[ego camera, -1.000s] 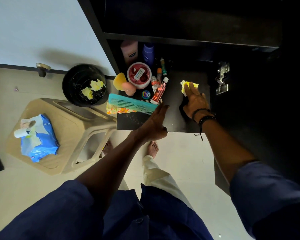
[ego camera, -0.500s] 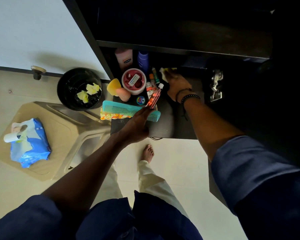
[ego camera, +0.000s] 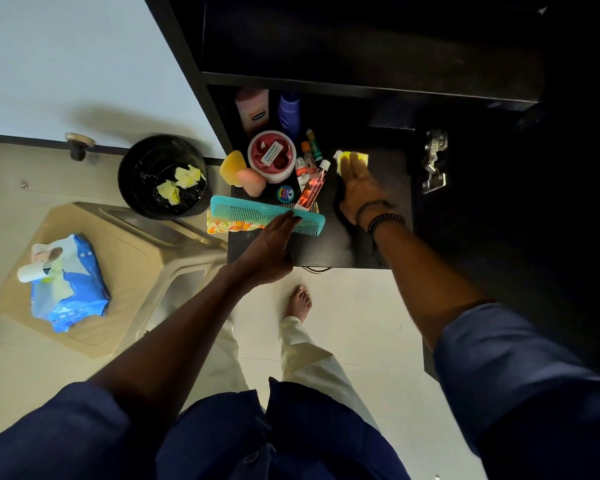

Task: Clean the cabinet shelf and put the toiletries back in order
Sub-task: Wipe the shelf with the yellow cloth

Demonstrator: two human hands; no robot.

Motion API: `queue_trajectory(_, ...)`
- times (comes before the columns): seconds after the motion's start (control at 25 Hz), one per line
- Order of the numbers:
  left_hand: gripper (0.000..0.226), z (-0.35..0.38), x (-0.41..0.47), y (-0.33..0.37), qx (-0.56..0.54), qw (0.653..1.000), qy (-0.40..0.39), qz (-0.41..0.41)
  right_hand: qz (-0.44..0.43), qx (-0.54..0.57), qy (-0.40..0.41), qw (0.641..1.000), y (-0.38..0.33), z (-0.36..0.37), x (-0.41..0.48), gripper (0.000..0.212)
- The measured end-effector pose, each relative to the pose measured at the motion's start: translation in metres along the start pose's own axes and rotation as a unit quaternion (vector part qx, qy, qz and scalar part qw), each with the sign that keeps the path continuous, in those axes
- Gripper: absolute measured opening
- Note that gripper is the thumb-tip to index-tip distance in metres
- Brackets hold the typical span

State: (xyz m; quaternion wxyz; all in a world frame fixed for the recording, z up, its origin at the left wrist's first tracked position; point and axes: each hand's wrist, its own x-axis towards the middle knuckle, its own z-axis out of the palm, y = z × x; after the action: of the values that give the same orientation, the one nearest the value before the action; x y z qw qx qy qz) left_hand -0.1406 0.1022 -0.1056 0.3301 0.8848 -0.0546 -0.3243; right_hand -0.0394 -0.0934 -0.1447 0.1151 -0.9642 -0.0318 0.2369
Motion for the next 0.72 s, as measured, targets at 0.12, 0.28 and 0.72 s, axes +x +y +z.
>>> queue_trajectory(0.12, 0.076, 0.004, -0.004, 0.0, 0.006, 1.0, -0.002, 0.001, 0.029, -0.026, 0.02, 0.999, 0.014, 0.017, -0.033, 0.068)
queue_trajectory(0.28, 0.075, 0.01, -0.008, -0.003, 0.003, 1.0, 0.014, 0.02, 0.114, -0.05, 0.068, 0.99, 0.058, 0.024, -0.042, 0.069)
queue_trajectory(0.72, 0.074, 0.021, -0.027, 0.002, 0.005, 1.0, 0.018, 0.021, 0.051, 0.097, 0.117, 0.987, 0.001, 0.073, -0.127, 0.056)
